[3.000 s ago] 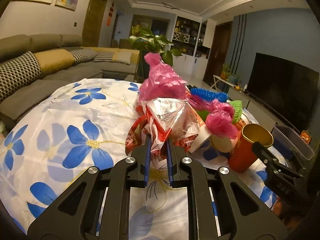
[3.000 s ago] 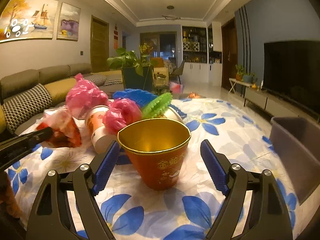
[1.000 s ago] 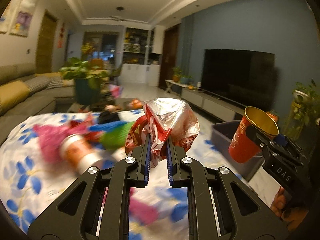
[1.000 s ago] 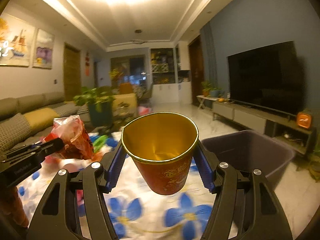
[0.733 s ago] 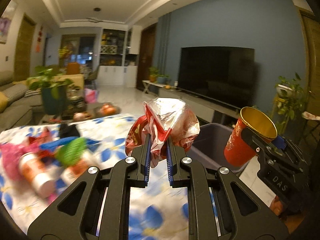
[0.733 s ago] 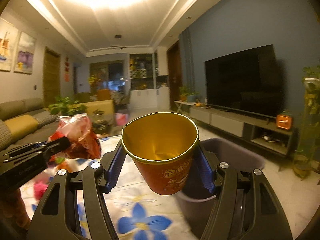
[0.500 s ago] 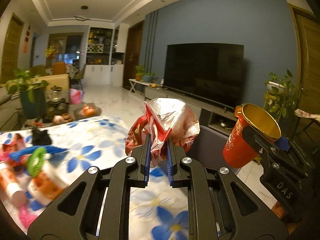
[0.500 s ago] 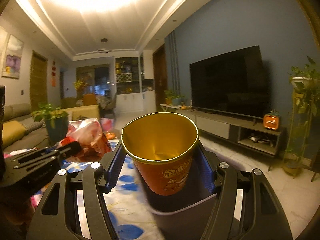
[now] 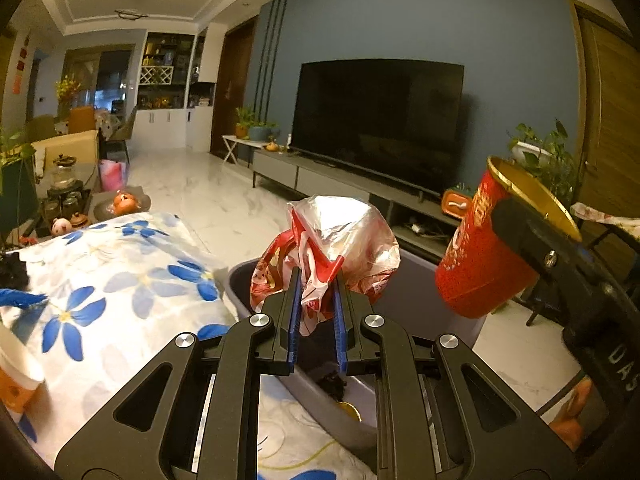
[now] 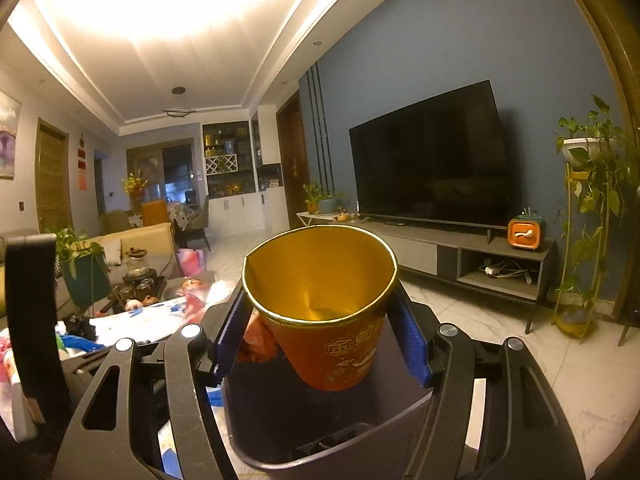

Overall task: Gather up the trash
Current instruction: 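Carry the wrapper and cup over the grey bin and open both tools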

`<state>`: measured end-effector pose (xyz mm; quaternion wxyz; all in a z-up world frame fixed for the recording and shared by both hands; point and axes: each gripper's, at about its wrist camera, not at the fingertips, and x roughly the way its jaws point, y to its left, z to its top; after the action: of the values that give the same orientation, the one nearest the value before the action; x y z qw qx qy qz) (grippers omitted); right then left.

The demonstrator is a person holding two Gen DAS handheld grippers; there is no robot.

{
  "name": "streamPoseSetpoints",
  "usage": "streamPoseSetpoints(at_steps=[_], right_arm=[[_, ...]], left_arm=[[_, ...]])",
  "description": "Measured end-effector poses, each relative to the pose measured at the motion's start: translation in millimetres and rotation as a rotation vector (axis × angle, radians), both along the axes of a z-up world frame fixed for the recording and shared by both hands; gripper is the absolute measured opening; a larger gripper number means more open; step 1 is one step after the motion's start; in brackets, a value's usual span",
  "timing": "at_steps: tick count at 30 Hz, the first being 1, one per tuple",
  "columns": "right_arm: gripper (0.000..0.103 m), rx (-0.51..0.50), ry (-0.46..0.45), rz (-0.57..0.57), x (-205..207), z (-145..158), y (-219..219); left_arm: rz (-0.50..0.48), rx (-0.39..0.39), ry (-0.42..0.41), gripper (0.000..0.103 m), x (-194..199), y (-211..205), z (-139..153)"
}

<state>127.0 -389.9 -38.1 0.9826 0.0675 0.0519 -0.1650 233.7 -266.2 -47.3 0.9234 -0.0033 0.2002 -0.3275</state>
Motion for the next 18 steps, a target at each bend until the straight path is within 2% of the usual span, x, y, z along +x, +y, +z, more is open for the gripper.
streamPoseSetpoints(at_steps=[18], right_arm=[[0.066,0.023,0.043,0.009,31,-12,-5]], left_arm=[[-0.009,0.039,0.046,0.016,17,-22,-20]])
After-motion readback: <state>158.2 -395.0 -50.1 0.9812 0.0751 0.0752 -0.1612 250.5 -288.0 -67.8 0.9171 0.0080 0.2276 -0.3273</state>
